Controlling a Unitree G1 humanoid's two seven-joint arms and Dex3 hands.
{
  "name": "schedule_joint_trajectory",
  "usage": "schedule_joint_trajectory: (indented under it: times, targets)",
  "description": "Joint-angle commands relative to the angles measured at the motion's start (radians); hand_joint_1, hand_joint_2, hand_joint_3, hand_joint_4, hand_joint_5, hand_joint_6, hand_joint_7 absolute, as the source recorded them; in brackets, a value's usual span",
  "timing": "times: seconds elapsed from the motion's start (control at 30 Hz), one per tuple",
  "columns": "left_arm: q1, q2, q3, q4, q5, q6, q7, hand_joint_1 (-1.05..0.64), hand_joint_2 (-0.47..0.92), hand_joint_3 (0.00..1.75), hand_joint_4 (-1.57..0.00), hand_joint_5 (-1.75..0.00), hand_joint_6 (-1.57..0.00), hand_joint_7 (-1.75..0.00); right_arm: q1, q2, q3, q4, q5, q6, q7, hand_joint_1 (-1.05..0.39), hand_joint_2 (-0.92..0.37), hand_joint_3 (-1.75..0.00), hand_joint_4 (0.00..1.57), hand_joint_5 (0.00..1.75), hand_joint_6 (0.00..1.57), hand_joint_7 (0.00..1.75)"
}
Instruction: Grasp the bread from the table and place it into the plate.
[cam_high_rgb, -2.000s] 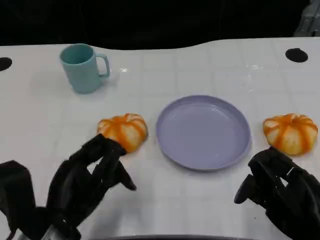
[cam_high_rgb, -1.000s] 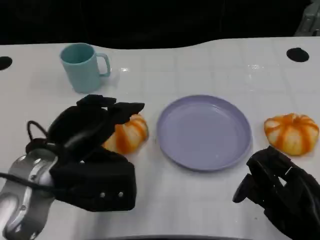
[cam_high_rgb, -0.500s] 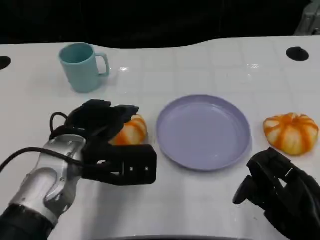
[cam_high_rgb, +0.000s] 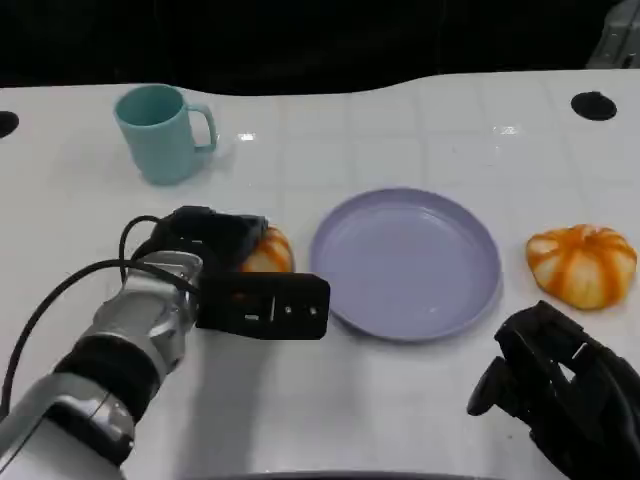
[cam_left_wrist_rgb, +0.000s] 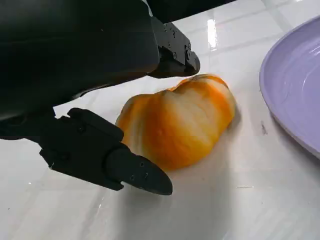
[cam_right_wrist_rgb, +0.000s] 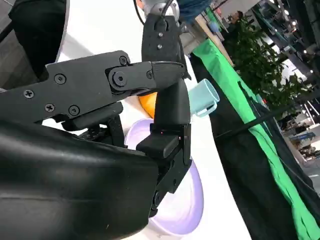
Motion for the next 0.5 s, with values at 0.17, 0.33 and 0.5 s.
schedule_joint_trajectory:
  times: [0.17,0.33,0.5]
  targets:
    - [-0.095,-0.039,-0.028,0.188,-0.025,-0.039,0.094,-0.42,0.79,0.01,0.00,-0.08,-0.13,0.00,0.011,-0.009,-0.006,-0.014,0.011,0.001,0.006,-0.50,-0.91,-0.21,0.63,1.75,0.57,1.52]
    - [-0.112,-0.046,-0.035,0.234,-0.040,-0.062,0.111,-0.42,0.80,0.01,-0.01,-0.08,-0.13,0.00,0.015,-0.013,-0.009,-0.017,0.016,0.003,0.010,-0.51,-0.91,-0.20,0.64,1.75,0.59,1.52]
    - [-0.123,-0.046,-0.030,0.269,-0.062,-0.099,0.114,-0.40,0.83,0.01,-0.07,-0.10,-0.16,-0.01,0.019,-0.017,-0.016,-0.021,0.022,0.011,0.005,-0.52,-0.91,-0.18,0.63,1.75,0.58,1.51]
